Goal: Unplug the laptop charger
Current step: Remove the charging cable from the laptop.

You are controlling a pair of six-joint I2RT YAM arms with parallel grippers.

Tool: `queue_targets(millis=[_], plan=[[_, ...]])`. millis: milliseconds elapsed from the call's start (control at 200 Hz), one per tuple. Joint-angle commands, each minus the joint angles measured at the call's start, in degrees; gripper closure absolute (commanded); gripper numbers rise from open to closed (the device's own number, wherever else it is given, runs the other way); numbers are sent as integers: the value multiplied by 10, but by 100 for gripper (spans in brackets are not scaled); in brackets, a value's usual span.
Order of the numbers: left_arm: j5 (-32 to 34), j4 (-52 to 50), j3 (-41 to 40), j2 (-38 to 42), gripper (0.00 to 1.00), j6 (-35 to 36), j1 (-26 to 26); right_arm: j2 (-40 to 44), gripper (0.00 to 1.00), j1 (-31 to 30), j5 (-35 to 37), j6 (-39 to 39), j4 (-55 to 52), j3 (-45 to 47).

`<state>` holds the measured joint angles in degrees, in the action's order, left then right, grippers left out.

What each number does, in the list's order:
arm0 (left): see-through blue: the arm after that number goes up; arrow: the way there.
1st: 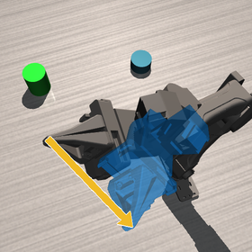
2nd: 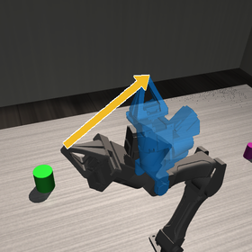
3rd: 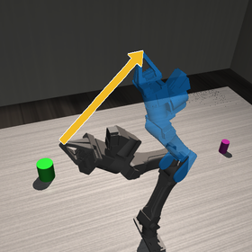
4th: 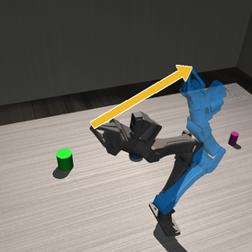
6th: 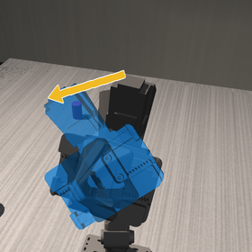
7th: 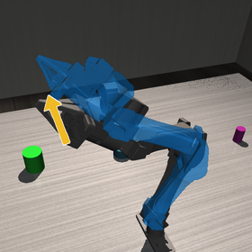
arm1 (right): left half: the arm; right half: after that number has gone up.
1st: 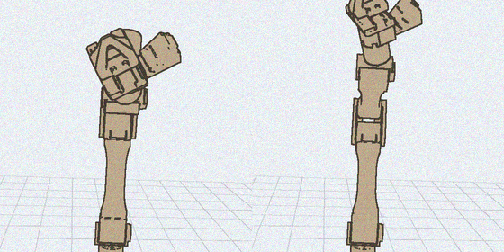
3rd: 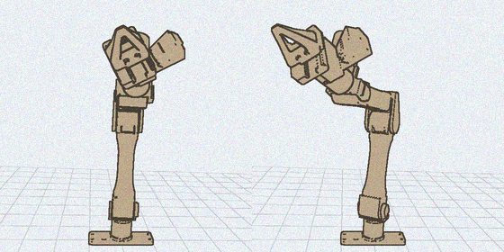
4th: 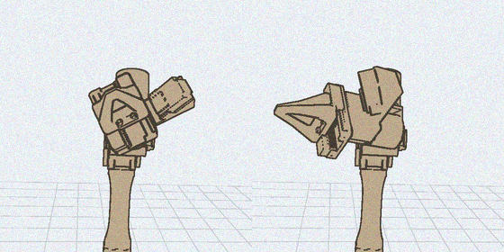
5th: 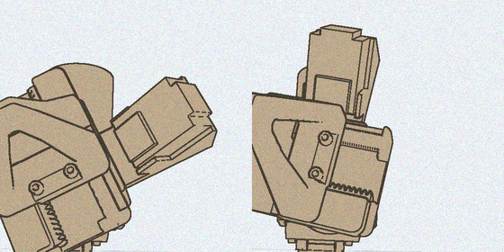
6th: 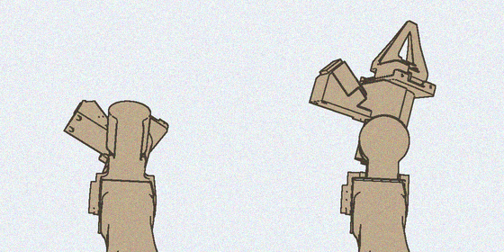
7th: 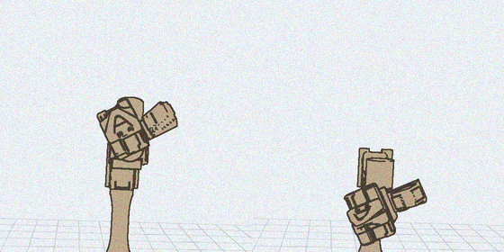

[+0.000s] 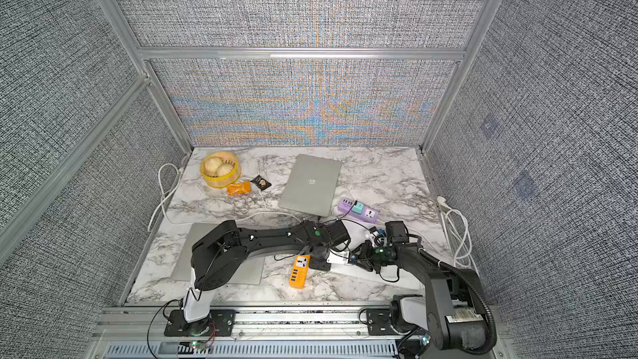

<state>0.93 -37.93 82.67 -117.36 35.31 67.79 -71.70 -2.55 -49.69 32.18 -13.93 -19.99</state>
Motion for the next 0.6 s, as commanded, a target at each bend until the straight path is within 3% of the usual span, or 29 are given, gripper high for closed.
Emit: queue_targets(millis=[0, 595], plan=[[14, -15, -1, -2, 98, -7, 0, 0, 70, 1, 37, -6, -14, 1], [32, -14, -12, 8, 100, -34, 1, 8, 71, 1, 42, -13, -35, -8]])
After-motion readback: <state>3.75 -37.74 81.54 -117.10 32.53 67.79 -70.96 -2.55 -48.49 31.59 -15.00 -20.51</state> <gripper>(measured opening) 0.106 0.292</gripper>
